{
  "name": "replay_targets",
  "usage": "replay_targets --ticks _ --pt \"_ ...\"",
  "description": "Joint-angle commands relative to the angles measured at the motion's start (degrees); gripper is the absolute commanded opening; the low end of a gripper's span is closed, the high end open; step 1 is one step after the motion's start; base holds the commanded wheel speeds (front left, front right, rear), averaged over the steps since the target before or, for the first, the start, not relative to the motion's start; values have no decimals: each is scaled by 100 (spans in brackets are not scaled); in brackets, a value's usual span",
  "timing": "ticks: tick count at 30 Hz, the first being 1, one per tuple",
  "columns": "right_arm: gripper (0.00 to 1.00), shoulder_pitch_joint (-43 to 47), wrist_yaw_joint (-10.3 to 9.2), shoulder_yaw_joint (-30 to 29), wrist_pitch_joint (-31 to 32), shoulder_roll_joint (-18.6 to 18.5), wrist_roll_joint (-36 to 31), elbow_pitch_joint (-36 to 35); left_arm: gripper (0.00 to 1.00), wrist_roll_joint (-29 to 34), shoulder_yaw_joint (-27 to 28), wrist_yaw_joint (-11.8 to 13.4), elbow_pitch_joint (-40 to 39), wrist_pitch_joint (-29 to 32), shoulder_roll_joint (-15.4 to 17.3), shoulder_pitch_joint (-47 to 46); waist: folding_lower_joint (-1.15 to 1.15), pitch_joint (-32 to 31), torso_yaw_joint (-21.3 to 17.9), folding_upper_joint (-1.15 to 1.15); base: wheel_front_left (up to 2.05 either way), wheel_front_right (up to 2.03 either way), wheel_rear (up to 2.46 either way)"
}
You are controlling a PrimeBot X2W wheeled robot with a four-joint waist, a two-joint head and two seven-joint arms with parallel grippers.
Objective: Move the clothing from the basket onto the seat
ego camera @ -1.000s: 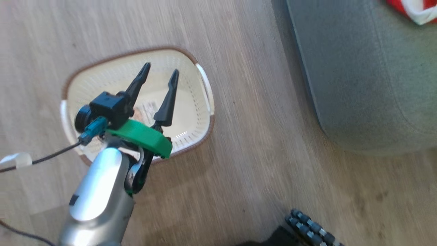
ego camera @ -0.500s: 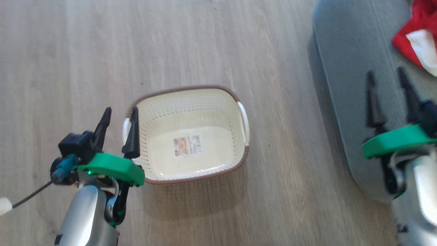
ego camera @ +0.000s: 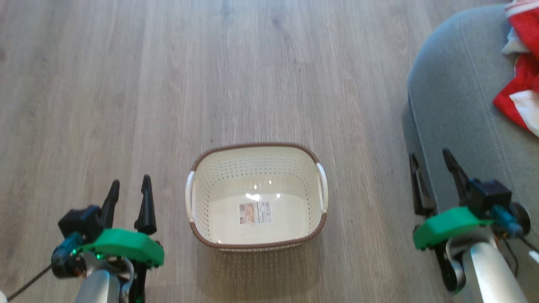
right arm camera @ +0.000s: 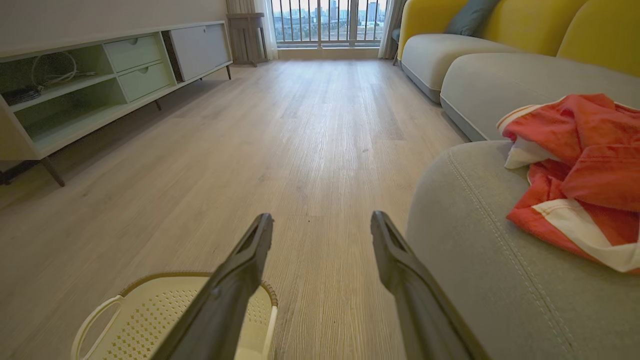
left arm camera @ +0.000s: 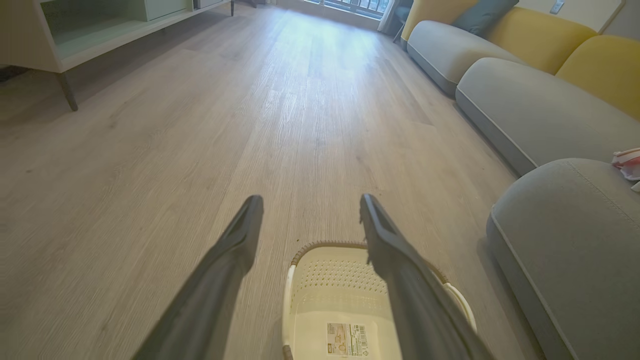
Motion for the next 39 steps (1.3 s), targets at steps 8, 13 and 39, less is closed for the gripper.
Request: replay_targets --ticks 8,13,39 --pt "100 45 -1 2 -52 107 -86 -49 100 -19 176 -48 -190 -30 34 14 1 -269 80 0 0 0 0" --pt "100 72 -1 -3 -52 127 -85 31 100 -27 168 -39 -188 -30 33 53 1 -349 64 0 0 0 0" --pt "0 198 1 -165 157 124 406 398 0 -387 -22 -62 151 148 -25 212 1 -477 24 0 0 0 0"
